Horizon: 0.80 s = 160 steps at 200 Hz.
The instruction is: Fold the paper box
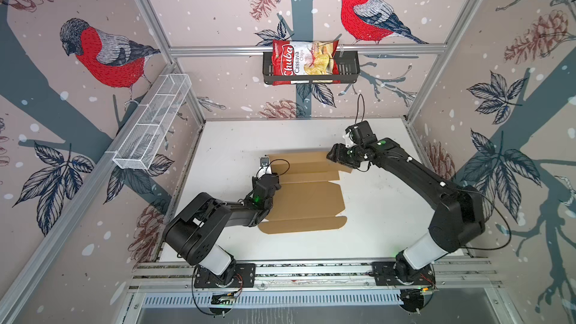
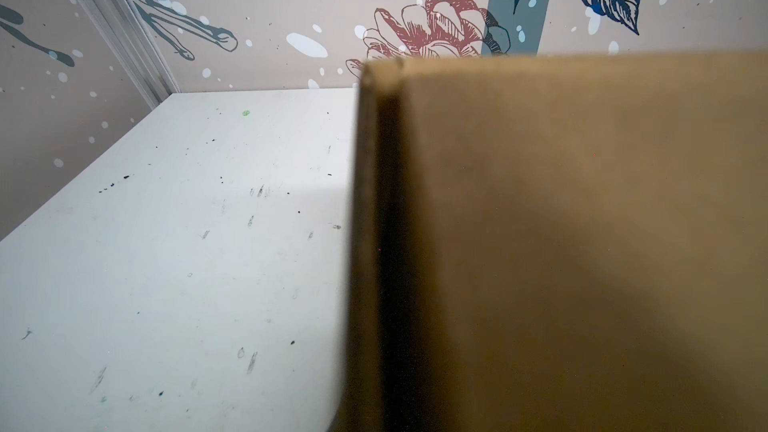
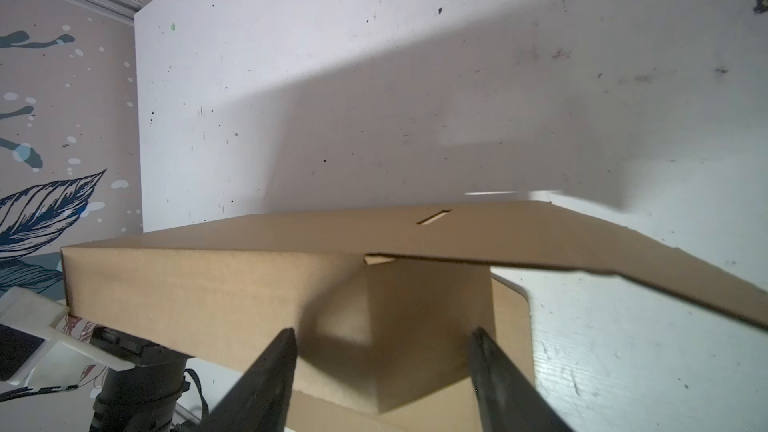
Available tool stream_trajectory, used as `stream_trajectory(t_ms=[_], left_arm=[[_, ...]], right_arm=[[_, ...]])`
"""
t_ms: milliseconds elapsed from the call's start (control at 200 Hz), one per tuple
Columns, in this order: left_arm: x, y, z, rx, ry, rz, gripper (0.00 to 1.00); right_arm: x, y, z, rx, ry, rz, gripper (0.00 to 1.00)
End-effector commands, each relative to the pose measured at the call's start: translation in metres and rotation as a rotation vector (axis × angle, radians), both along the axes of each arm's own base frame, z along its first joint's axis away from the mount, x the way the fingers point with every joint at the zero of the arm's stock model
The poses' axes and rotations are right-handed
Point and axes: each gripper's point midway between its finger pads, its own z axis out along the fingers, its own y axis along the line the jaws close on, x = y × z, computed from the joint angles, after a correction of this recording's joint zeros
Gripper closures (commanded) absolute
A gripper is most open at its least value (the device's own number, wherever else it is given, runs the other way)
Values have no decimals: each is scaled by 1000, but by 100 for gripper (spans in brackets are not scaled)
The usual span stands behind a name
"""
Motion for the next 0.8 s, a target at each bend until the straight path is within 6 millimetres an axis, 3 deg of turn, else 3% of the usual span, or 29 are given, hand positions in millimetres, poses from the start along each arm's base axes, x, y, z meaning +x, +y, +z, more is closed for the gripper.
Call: stream_trajectory(t_ms=[0, 295, 645, 715, 795], left_arm=[[3, -7, 5, -15, -15, -26, 100], [4, -9, 2, -18, -7, -32, 100], [4, -9, 1, -19, 2, -31, 100], [4, -9, 1, -19, 2, -30, 100], [5, -7, 0, -14, 14, -17, 100]], right_arm=[[4, 10, 3, 43, -17, 26, 37], [3, 13, -3, 95, 6, 34, 63], [1, 14, -7, 140, 17, 27, 75], [2, 12, -7, 140, 16, 25, 74], [5, 5, -2, 116, -4, 15, 59]])
